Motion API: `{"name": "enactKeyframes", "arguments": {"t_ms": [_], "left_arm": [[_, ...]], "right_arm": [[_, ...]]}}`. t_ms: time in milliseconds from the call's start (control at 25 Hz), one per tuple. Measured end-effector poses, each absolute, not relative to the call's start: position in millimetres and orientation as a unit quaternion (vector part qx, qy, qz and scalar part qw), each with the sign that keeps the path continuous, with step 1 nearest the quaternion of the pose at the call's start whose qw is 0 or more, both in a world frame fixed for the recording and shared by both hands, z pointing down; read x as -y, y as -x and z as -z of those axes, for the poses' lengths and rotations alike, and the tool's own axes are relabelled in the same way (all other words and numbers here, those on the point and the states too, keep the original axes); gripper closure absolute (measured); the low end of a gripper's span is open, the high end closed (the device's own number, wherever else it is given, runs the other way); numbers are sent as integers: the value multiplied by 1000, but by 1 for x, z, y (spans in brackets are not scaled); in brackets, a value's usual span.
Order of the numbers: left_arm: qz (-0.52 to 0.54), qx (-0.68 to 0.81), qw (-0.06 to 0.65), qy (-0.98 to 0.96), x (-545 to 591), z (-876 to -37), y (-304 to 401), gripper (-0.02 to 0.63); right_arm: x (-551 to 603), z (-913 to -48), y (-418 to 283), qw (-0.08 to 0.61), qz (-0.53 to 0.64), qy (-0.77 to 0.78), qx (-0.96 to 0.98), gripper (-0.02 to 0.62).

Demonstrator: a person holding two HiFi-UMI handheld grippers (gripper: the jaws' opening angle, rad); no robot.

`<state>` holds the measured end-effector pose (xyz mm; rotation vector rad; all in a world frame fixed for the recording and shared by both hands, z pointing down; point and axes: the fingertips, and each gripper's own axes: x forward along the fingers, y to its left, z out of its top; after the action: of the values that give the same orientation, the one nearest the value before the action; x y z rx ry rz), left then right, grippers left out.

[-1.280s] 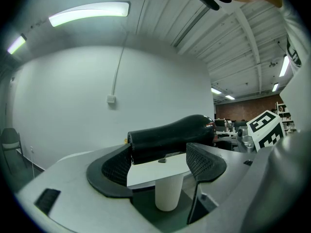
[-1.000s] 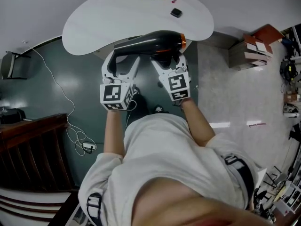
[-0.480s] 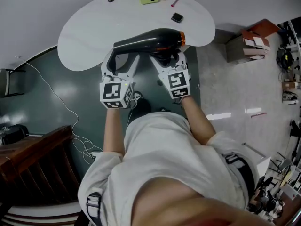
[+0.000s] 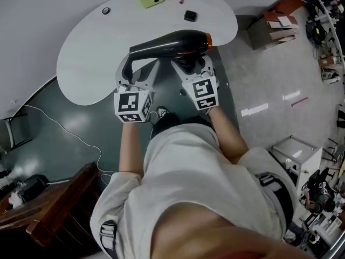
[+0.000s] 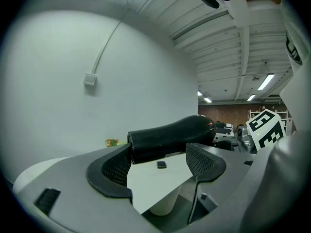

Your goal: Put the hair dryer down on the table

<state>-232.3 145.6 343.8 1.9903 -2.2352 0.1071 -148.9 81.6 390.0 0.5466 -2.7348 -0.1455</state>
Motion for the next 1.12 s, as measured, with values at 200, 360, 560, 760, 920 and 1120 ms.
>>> {"name": "enactKeyframes", "arguments": {"t_ms": [200, 360, 560, 760, 920, 1120], "left_arm": [[-44, 701, 77, -708, -121, -356, 233, 241], [-45, 679, 86, -728, -100, -366, 224, 241], [-48, 656, 89, -748, -64, -371, 211, 241], [-58, 644, 91, -758, -25, -371, 201, 241], [-66, 634, 90, -765, 10, -371, 199, 241], [-71, 630, 104, -766, 46, -381, 194, 241]], "right_arm": [[-69, -403, 142, 182, 31, -247, 951, 296], [-53, -412, 130, 195, 23, -274, 942, 296], [-25, -417, 114, 196, 12, -299, 934, 296], [11, -419, 103, 196, 1, -314, 929, 296], [42, -421, 101, 192, -10, -324, 926, 296], [75, -430, 95, 199, -23, -322, 925, 296]]}}
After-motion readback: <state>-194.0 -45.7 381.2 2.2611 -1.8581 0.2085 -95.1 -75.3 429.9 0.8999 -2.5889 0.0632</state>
